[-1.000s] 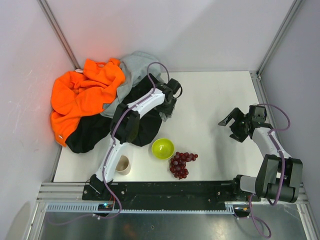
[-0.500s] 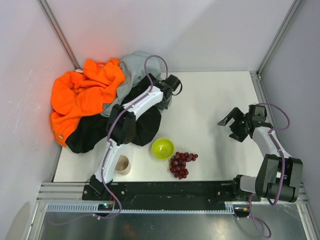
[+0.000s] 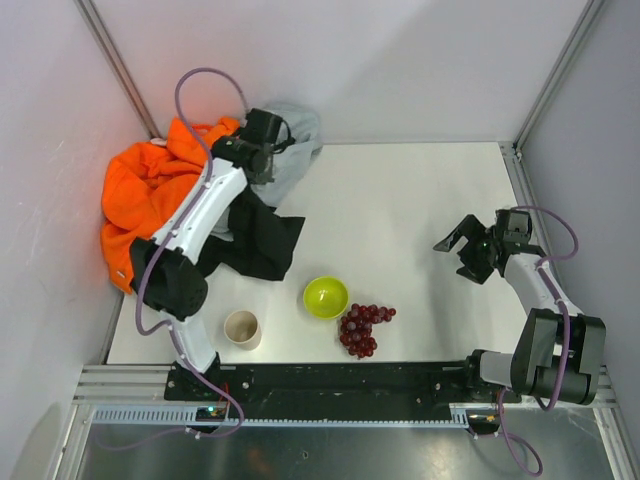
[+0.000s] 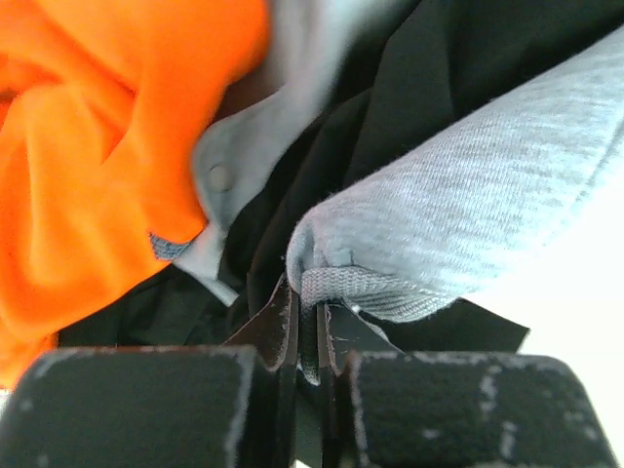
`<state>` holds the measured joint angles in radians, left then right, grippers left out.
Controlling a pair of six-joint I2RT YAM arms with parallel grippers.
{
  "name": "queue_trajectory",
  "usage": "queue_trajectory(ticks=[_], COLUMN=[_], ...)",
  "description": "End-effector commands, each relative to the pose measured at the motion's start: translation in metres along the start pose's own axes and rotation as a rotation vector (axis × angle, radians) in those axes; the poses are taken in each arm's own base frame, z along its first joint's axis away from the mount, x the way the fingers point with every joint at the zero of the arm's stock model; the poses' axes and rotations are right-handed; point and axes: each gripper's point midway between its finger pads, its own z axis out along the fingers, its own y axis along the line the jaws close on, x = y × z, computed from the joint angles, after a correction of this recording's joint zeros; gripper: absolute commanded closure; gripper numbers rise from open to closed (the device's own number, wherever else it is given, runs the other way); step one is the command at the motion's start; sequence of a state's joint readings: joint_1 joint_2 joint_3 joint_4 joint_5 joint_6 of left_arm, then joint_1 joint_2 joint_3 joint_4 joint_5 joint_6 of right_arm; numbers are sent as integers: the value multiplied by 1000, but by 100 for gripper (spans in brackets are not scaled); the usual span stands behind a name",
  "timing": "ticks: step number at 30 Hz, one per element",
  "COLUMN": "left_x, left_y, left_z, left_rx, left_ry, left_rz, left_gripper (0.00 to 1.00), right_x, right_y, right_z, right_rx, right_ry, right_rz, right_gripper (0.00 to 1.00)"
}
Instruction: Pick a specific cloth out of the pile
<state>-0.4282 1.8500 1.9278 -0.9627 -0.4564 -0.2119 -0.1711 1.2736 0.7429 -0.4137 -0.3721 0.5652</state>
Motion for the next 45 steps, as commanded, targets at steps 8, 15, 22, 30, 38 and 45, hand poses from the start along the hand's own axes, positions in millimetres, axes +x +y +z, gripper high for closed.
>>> queue_trajectory(ticks=[8, 15, 22, 30, 38, 45], left_x=[135, 132, 151, 140, 41, -72], left_y=[29, 7, -4, -21, -30, 4], left_z=[42, 45, 65, 84, 64, -1], left_rx=[-97, 7, 25, 72, 155, 117], left_ry=[341, 341, 406, 393, 164, -158], left_rz=[-7, -48, -31, -38, -75, -175], left_gripper=[79, 2, 0, 44, 98, 99], right_x=[-5, 1, 4, 2, 1, -6], right_y=[18, 18, 19, 22, 32, 44], right_z=[0, 3, 5, 6, 6, 4], right_rx=[-46, -39, -35, -50, -86, -102], right_ry=[2, 23, 31, 26, 36, 47], right_rz=[-32, -35, -37, -32, -46, -69], right_gripper=[1, 1, 1, 1, 1, 1])
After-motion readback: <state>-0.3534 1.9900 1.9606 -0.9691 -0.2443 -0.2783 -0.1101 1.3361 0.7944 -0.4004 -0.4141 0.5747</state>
